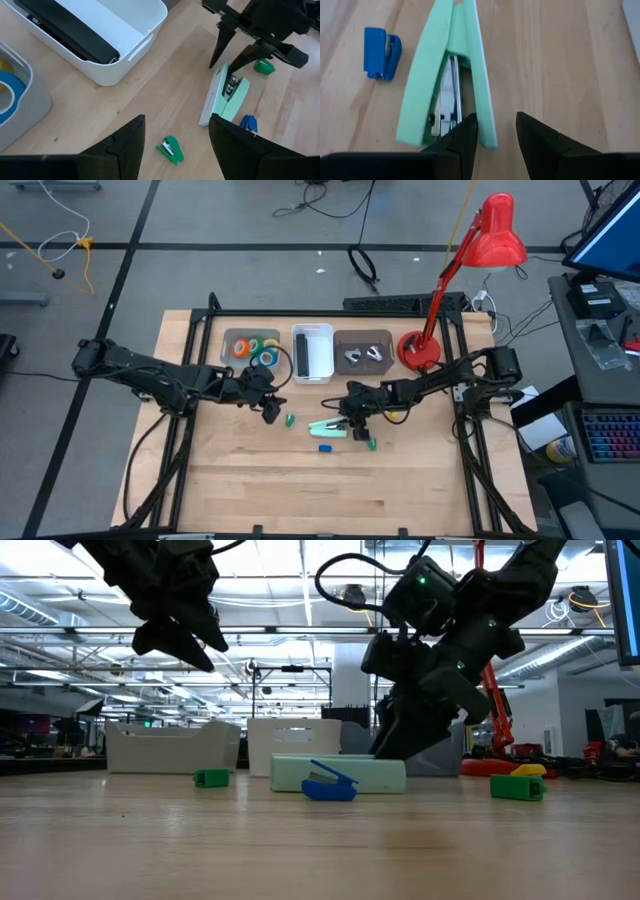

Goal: Pick and place Stapler, Stapler remover, tape
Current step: Put the green stapler into the white bin

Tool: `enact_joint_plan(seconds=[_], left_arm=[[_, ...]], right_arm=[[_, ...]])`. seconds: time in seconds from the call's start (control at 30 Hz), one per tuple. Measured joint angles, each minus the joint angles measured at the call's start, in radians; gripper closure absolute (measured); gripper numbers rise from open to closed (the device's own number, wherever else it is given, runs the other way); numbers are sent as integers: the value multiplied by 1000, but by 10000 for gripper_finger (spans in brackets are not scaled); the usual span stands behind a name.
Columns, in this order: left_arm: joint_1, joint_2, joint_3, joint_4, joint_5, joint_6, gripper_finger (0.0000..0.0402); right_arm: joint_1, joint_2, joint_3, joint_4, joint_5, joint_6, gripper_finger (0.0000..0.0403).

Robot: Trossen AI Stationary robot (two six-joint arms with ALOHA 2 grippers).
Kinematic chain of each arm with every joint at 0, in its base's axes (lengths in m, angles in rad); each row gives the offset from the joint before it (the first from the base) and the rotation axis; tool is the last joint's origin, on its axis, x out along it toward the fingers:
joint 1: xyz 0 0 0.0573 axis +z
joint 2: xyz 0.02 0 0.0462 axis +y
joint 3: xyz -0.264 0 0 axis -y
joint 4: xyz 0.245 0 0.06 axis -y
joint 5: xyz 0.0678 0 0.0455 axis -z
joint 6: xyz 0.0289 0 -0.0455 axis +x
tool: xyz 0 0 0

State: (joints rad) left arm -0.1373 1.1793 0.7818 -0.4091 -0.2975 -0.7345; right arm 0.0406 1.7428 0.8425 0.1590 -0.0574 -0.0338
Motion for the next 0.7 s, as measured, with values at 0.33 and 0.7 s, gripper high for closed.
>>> enact_joint_plan(seconds=[0.33, 0.7], left_arm=[[24, 0, 0, 0, 8, 23, 183], [28, 0, 0, 0, 27, 24, 183]], right_arm=[[0, 1, 0, -6, 0, 21, 339], [-1, 1, 0, -6, -23, 44, 372]])
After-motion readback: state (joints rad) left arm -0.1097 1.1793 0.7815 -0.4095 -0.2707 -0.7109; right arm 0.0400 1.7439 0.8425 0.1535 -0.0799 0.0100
